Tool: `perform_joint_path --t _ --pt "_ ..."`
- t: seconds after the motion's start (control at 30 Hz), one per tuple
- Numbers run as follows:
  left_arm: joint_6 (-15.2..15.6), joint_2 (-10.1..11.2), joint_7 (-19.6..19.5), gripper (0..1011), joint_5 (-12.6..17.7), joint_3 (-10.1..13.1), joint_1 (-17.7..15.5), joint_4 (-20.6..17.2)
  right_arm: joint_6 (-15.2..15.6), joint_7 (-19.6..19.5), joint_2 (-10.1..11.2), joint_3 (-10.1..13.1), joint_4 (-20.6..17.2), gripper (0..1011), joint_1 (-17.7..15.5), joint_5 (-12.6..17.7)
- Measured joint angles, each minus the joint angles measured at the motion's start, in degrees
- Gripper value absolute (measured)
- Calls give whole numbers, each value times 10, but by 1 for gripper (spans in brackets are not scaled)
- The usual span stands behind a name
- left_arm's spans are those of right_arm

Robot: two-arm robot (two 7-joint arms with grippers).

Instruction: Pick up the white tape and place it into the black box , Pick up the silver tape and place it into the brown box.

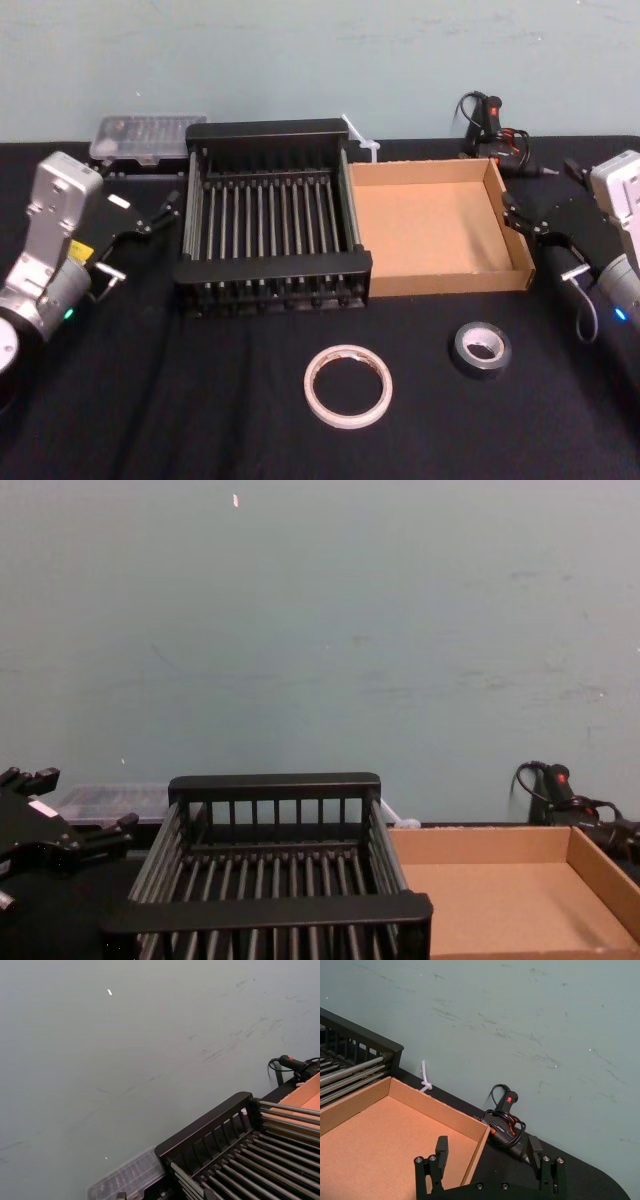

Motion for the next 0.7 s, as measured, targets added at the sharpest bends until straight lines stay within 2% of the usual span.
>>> perform_joint_path --t 0.7 --pt "0 0 0 1001 0 0 0 0 0 0 0 0 0 1002 0 0"
